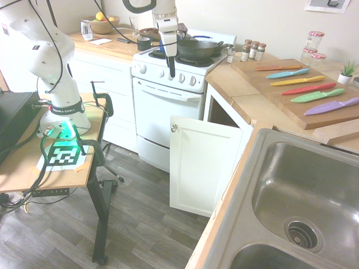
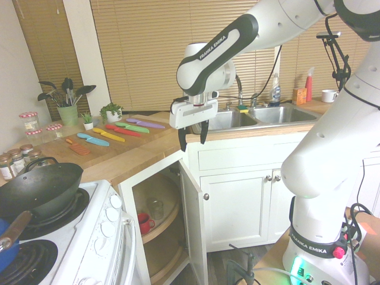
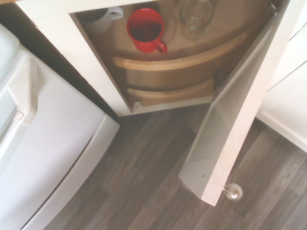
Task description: Close the cabinet
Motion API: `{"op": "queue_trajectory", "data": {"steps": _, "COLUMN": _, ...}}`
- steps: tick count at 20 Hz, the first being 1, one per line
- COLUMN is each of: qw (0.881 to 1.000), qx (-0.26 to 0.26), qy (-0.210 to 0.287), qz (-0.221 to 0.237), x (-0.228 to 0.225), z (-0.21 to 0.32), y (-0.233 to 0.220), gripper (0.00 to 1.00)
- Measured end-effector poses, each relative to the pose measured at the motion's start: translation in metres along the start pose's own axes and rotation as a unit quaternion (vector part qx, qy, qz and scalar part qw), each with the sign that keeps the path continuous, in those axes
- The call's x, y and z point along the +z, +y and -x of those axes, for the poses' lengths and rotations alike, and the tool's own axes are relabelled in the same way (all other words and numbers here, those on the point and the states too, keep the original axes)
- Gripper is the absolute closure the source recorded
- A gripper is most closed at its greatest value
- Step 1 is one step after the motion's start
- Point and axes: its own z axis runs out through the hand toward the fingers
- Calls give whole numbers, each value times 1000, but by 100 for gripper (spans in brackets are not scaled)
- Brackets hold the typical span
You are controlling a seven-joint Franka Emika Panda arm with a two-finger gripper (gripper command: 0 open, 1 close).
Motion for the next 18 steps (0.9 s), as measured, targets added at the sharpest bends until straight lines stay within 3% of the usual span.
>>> {"op": "queue_trajectory", "data": {"steps": 6, "qw": 1000, "qx": 1, "qy": 9, "qz": 23, "x": 9, "z": -19, "y": 17, "gripper": 0}}
{"op": "queue_trajectory", "data": {"steps": 14, "qw": 999, "qx": 0, "qy": 38, "qz": 32, "x": 20, "z": -110, "y": 72, "gripper": 0}}
{"op": "queue_trajectory", "data": {"steps": 18, "qw": 998, "qx": 13, "qy": 33, "qz": 43, "x": 55, "z": -169, "y": 101, "gripper": 0}}
